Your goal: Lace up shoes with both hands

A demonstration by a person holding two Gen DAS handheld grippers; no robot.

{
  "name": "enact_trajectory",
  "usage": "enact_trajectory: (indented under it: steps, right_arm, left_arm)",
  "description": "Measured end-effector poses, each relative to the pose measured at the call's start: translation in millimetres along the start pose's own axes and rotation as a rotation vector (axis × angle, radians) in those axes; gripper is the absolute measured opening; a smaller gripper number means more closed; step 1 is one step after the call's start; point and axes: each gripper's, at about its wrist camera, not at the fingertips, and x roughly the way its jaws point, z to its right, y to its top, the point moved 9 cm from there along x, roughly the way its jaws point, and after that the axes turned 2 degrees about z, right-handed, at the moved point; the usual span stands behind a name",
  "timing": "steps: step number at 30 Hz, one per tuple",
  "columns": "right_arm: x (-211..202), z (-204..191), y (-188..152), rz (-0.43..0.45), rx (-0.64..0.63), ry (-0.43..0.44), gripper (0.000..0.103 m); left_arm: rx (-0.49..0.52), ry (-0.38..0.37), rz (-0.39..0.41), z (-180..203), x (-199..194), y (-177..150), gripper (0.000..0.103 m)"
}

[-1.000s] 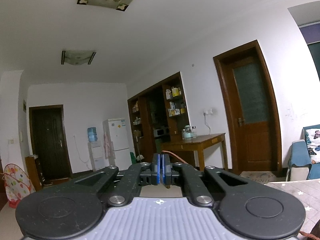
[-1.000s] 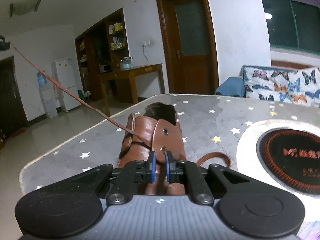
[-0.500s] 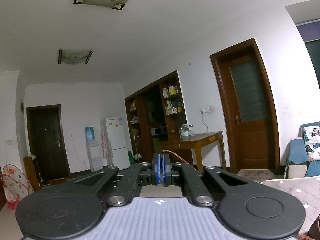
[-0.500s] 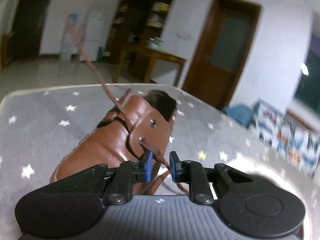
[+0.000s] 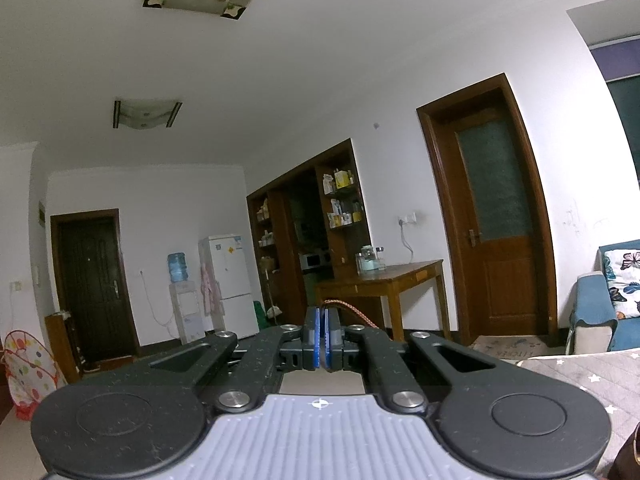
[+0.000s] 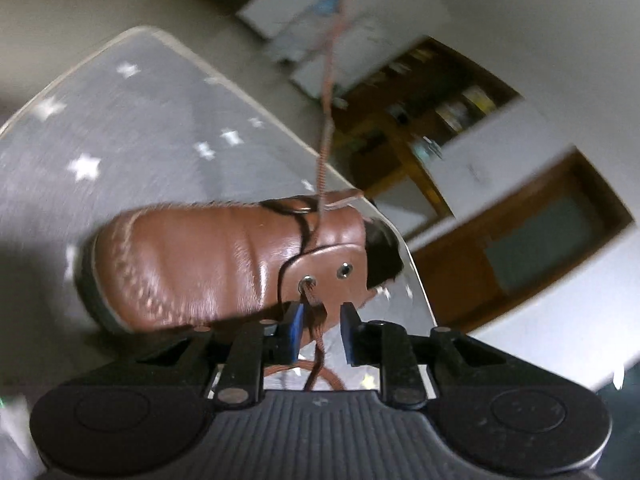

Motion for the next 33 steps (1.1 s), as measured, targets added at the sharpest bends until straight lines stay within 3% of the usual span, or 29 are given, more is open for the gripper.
enact_trajectory:
  steps: [7, 9, 11, 16, 19, 25, 33]
  right_arm:
    - [8, 2, 3, 0.024, -0.198, 0.169, 0.020]
    - [10, 3, 3, 0.027, -0.200, 0.218, 0.016]
    - [11, 4, 2, 0.034, -0.184, 0.263, 0.011]
    - [8, 4, -2, 0.057, -0.116, 0.270, 0.006]
    - [-1, 9, -3, 0.047, -0.034, 0.192, 0.005]
    - [-11, 16, -7, 0.010, 0.191, -0.051, 0.004]
    - [-16, 29, -31, -0.049, 0.509, -0.161, 0.004]
  left_arm:
    - [-0.001, -0.010, -0.004, 5, -1, -1, 0.003]
    - [0.000, -0.010, -0.002, 5, -3, -1, 0.003]
    - [0.001, -0.009, 0.005, 18, -15, -28, 0.003]
    - [0.000, -0.007, 0.002, 19, -19, -28, 0.003]
    - [-0.002, -0.006, -0.004, 20, -20, -30, 0.003]
    - [-0.002, -0.021, -0.021, 28, -25, -34, 0.003]
    - [0.006, -0.040, -0.017, 37, -37, -32, 0.004]
